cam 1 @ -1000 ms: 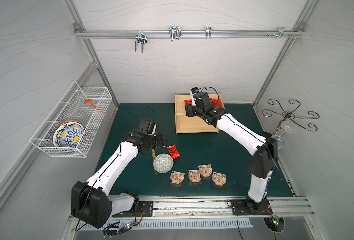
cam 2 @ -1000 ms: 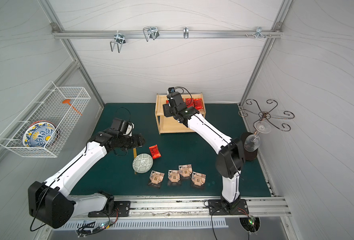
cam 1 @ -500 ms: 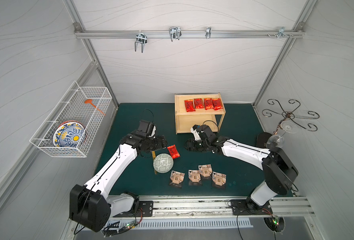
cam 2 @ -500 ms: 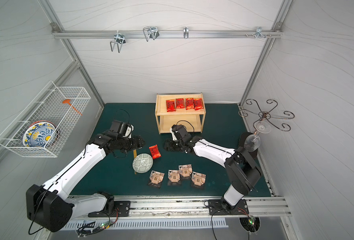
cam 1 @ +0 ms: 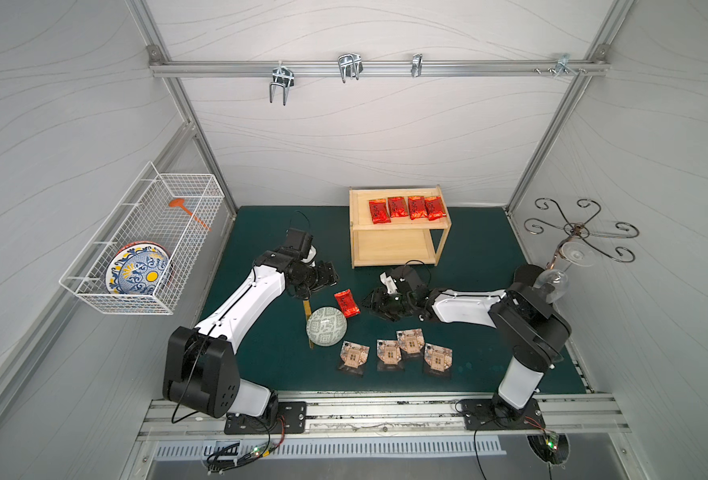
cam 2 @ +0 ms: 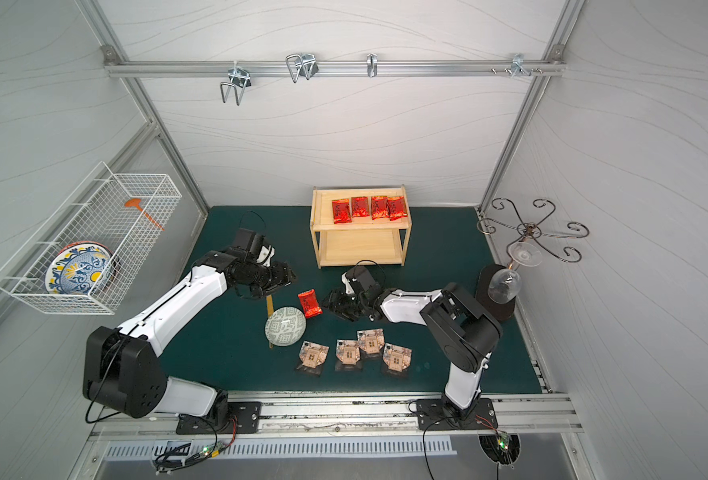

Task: Place the tea bags on the shelf by color
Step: Pick up the tea bag from the center of the board.

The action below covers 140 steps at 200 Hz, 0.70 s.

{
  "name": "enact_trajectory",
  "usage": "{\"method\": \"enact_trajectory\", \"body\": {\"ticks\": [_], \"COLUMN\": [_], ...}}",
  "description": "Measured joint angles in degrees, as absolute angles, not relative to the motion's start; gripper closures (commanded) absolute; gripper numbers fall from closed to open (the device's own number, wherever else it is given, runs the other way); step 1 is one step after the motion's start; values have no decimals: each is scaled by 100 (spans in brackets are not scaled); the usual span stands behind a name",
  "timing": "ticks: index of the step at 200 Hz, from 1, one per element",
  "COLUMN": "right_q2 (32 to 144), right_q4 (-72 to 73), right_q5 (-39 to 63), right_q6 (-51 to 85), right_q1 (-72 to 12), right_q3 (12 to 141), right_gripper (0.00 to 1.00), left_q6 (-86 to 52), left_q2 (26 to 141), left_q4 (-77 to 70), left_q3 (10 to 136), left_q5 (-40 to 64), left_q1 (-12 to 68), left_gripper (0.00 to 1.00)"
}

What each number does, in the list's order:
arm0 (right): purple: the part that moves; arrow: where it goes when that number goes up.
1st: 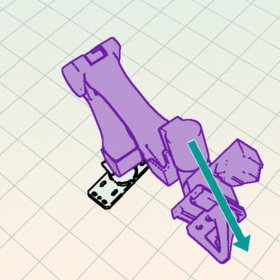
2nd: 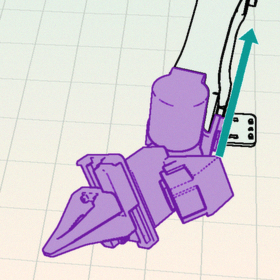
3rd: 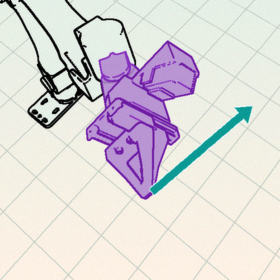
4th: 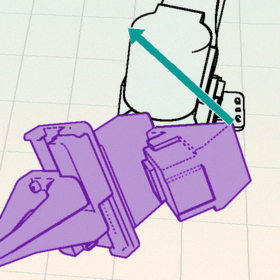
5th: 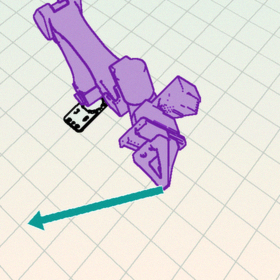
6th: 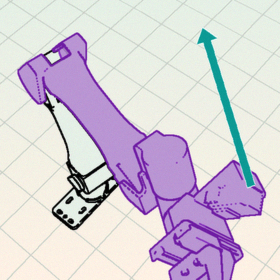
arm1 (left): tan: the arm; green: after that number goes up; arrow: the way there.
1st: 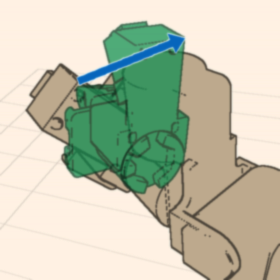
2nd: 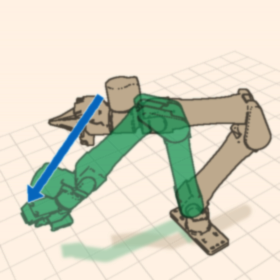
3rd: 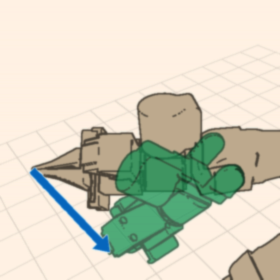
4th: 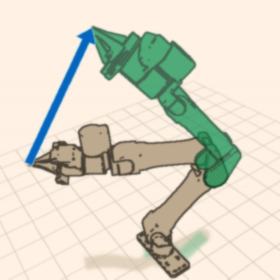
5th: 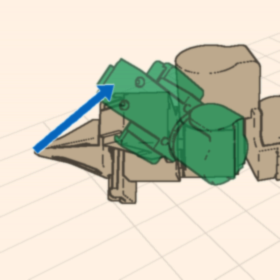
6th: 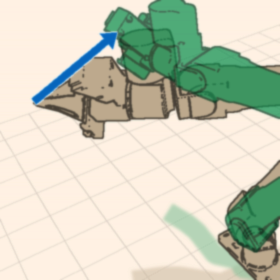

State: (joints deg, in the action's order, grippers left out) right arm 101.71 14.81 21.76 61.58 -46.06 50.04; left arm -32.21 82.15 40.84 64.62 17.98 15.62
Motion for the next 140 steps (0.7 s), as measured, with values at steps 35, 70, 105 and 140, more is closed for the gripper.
{"method": "enact_trajectory", "body": {"ticks": [35, 70, 105, 140], "right_q2": [10516, 10840, 11017, 11148], "right_q4": [1841, 2102, 2279, 2412], "right_q5": [2294, 2453, 2532, 2606], "right_q6": [6458, 6650, 6777, 6886], "right_q1": [-4606, -4606, -4619, -4633], "right_q3": [5011, 5083, 5181, 5223], "right_gripper": [45, 48, 54, 62], "left_q6": [-3223, -3218, -3218, -3214], "left_q2": [8165, 8038, 7964, 7909], "left_q4": [4064, 4049, 4045, 4045], "left_q3": [6451, 6403, 6353, 6276], "left_q5": [1806, 1809, 1806, 1802], "left_q1": [1533, 1503, 1490, 1461], "left_gripper": [21, 21, 21, 21]}}
